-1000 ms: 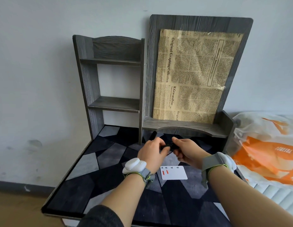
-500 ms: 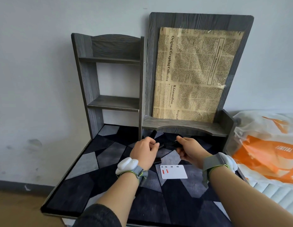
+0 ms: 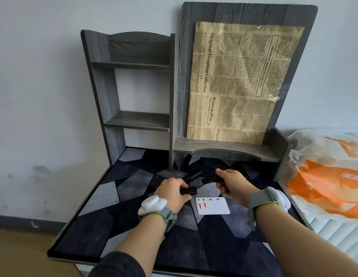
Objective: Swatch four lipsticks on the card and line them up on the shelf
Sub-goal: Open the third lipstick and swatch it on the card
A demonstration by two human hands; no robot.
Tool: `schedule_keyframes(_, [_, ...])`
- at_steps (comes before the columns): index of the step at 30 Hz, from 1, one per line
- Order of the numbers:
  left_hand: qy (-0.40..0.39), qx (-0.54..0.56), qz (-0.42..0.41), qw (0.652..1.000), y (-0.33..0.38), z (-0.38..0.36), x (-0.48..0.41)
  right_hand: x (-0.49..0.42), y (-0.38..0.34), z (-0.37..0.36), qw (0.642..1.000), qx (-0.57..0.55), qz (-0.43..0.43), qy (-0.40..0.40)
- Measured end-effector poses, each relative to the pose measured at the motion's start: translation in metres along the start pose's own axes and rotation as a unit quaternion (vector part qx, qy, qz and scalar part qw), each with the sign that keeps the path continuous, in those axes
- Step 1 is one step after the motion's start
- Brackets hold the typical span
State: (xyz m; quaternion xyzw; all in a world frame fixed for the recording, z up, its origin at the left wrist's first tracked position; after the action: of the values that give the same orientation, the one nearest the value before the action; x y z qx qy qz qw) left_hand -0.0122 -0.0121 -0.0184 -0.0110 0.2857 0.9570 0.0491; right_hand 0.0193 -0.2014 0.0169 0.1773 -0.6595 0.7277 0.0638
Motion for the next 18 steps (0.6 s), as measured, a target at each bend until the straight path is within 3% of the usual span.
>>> schedule_keyframes(8, [0.016,0.093,-0.006,0.996,0.008,0.008,0.0,0.006,-0.008,-0.008,0.999,0.019,0.018,-0.028])
schedule_keyframes(18, [0.03,0.112,-0.041,0.992,0.024,0.013,0.003,0.017,-0.013,-0.011,0.995,0.065,0.051,-0.064])
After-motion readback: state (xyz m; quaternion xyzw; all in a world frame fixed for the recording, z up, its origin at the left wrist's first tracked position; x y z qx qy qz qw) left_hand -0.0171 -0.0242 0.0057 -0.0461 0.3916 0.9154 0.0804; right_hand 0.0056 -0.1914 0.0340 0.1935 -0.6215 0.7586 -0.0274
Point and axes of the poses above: each hand's wrist, its own x-axis away from the middle knuckle, its own z-axis out of the back of the hand, y = z × x, the point moved 1 cm from there along -x, towards the middle knuckle, and after that the axes turned 8 degrees about -y, right-handed, at the moved point
